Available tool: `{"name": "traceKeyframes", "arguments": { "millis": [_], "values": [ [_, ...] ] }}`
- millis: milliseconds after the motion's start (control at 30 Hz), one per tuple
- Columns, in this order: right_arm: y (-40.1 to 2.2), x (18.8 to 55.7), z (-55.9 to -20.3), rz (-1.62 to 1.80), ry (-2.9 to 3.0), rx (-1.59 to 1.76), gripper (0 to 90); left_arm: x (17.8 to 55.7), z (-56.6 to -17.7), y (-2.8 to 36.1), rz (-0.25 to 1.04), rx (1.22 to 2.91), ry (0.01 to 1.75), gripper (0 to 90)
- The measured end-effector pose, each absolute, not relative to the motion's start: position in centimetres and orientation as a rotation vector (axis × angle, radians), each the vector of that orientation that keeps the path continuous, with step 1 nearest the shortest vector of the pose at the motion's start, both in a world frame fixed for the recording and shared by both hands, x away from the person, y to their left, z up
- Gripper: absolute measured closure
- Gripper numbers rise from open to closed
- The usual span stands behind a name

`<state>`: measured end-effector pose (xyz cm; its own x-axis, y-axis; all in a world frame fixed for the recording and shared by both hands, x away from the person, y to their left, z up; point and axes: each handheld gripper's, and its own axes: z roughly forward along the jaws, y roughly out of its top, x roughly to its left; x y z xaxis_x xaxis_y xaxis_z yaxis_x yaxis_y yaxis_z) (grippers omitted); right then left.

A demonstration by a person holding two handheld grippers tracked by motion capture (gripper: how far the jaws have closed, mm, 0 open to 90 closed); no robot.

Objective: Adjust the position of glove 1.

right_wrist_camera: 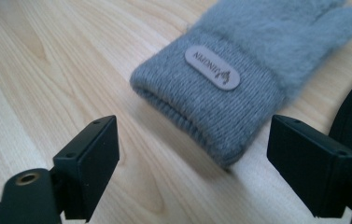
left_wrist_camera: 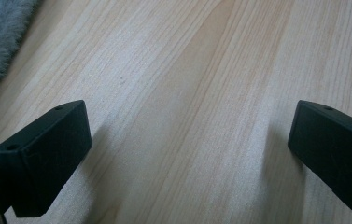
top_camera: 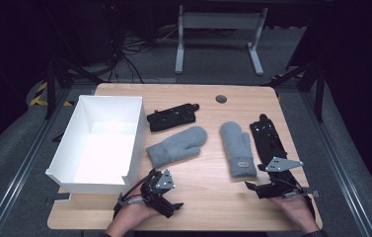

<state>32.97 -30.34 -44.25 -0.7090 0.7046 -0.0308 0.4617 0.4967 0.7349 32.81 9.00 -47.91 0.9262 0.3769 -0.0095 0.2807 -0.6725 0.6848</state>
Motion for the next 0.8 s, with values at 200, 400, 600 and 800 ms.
{"name": "traceKeyframes", "arguments": {
  "millis": [200, 400, 600, 800],
  "values": [
    [-30.1, 34.1, -43.6, 1.085, 2.403, 0.976, 23.3, 32.8, -47.9, 9.0, 0.172, 2.349, 0.465, 0.0],
    [-29.6, 35.7, -43.2, 1.091, 2.422, 0.938, 40.6, 32.8, -47.9, 9.0, 0.172, 2.349, 0.464, 0.1],
    [-29.4, 37.2, -42.8, 1.128, 2.432, 0.947, 66.5, 32.8, -47.9, 9.0, 0.172, 2.349, 0.464, 0.1],
    [-29.3, 39.1, -43.1, 1.143, 2.459, 0.968, 89.9, 32.8, -47.9, 9.0, 0.169, 2.347, 0.466, 0.2]
  ]
}}
